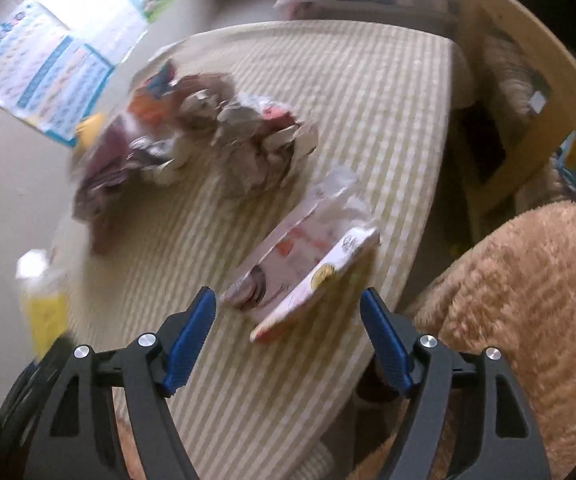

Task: Collect trash
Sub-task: 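Grasp the yellow-white carton with the left gripper while the right grasps the pink-white wrapper, then carry the carton and pink-white wrapper over the green bucket, then open both grippers to drop the carton and wrapper into the bucket, then grasp the pink snack bag with the left gripper while the right grasps crumpled newspaper, then lift the pink bag with the left gripper while the right holds the crumpled paper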

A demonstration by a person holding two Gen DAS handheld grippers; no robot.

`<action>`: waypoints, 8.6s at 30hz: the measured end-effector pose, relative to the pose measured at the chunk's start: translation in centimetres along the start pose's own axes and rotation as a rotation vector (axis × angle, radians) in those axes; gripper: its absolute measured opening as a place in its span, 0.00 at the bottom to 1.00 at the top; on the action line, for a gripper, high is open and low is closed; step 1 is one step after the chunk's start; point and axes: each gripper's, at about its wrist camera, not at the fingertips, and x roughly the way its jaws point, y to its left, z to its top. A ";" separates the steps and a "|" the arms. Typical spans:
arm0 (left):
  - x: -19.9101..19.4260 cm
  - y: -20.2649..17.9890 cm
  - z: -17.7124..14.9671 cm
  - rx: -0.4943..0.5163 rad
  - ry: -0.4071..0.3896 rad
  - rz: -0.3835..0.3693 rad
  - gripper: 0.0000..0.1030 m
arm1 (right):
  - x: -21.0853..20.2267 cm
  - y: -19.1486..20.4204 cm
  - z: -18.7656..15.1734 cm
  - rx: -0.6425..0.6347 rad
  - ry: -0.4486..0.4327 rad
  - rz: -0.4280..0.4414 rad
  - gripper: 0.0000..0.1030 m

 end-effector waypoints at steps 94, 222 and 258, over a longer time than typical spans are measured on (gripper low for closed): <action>-4.3 11.8 -1.5 -0.260 -0.137 0.169 0.47 | -4.0 17.5 -5.1 -0.615 -0.029 0.317 0.40; 3.4 2.2 2.2 -0.142 0.175 -0.120 0.14 | 4.2 1.6 8.8 -0.162 -0.062 0.156 0.36; 7.8 1.6 5.3 -0.111 0.153 0.012 0.56 | -0.3 1.8 1.6 -0.254 -0.063 0.220 0.68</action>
